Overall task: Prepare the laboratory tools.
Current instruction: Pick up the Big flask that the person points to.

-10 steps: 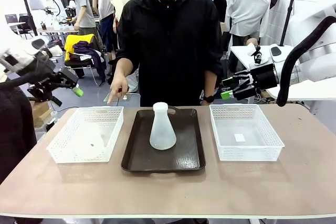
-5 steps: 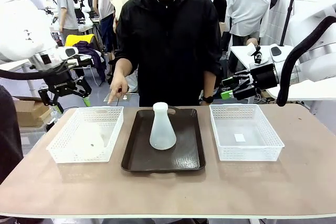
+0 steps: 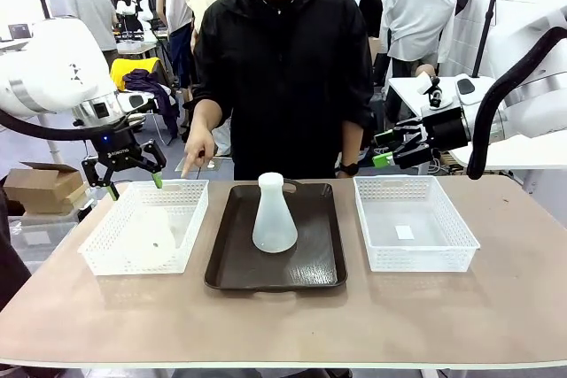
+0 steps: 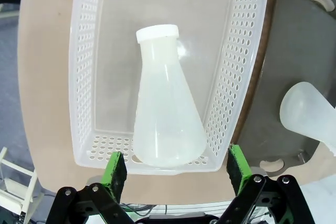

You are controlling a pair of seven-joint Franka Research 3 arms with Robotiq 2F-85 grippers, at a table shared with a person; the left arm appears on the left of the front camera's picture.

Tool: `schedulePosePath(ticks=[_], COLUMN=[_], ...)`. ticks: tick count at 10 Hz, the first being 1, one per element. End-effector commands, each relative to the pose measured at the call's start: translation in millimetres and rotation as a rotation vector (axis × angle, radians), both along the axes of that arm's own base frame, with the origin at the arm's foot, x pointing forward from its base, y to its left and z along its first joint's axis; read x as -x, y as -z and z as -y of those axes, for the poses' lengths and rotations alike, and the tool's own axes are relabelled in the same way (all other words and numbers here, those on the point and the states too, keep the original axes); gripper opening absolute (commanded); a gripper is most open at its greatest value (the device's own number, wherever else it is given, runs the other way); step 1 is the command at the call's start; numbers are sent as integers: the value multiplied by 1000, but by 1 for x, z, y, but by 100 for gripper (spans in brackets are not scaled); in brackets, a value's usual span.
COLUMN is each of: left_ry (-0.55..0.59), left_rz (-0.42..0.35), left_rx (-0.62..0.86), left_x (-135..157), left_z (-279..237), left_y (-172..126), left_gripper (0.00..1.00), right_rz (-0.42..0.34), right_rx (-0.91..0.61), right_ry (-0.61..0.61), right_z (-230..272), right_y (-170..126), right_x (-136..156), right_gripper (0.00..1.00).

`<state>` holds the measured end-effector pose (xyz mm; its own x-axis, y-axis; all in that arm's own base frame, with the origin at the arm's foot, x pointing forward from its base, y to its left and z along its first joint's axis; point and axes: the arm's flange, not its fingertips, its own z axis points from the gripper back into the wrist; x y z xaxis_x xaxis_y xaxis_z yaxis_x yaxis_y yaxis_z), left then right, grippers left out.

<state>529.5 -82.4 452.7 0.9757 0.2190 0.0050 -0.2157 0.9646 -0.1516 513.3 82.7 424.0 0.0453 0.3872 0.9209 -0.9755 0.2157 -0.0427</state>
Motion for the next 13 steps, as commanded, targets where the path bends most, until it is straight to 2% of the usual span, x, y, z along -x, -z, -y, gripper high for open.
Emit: schedulePosePath(ticks=[1,3,5,6,8,10,13], left_ry=[8,2,-102,-99,-80,-97,-121], left_rz=[16,9,4,-9,29,120,84], left_rx=[-1,0,-37,-53,-67,-173,-197], left_x=[9,2,-7,-13,-29,-45,-62], left_z=[0,1,-3,5,20,30,31], left_y=[-9,-5,21,32,46,62,84], left_gripper=[100,100,100,100,100,100,100], right_rz=[-1,-1,-1,-1,-1,-1,-1], right_rx=[4,4,4,4,4,4,4], right_ry=[-3,-3,-3,-3,-3,-3,-3], right_z=[0,0,0,0,0,0,0], right_y=[0,0,0,0,0,0,0], right_x=[1,1,1,1,1,1,1], right_gripper=[100,100,100,100,100,100,100])
